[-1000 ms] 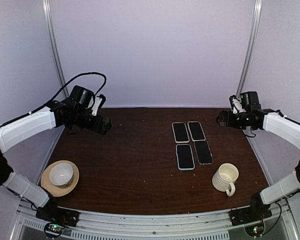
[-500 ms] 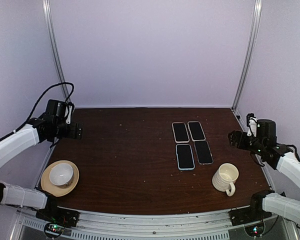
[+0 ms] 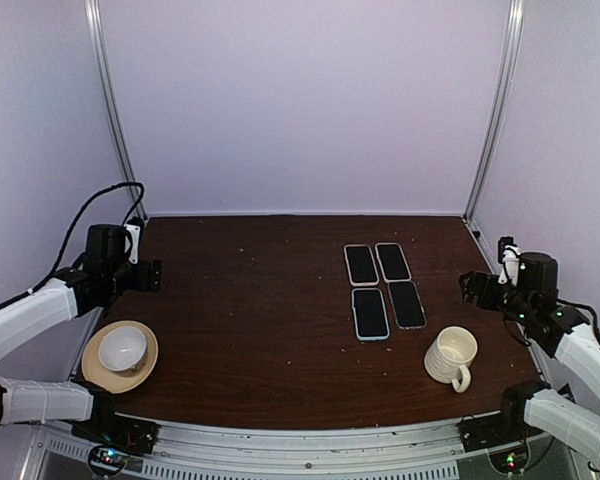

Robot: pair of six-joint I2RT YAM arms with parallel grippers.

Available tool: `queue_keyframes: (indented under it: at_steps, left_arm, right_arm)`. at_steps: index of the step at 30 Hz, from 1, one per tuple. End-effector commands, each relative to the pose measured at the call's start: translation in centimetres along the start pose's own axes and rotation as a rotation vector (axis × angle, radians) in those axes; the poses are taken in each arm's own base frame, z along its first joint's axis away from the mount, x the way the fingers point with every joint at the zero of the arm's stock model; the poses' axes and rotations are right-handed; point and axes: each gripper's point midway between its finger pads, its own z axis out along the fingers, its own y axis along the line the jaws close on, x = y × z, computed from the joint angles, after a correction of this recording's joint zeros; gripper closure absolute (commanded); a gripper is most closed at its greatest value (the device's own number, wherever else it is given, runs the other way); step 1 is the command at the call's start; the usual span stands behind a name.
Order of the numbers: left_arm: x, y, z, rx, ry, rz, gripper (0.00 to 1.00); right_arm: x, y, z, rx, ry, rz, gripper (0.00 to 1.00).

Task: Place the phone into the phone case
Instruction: Reset both arms

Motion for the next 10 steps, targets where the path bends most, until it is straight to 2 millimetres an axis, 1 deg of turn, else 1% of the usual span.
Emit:
queue_keyframes:
  at_steps: [1,4,10]
  left_arm:
    - [-2.22,0.07,-0.28,0.010,-0.100,-0.012,0.03]
    - [-2.22,-0.09,-0.26,0.019,-0.100,-0.011,0.03]
    - [-2.23,-0.27,-0.20,0.028,-0.101,-0.009,0.03]
  right_arm:
    - [0.37,0.06,0.19,-0.007,-0.004,-0.007,0.01]
    - [0.66,0.02,0.37,-0.005,0.007,-0.011,0.01]
    - [0.45,0.21,0.46,-0.016,-0.005,-0.015,0.01]
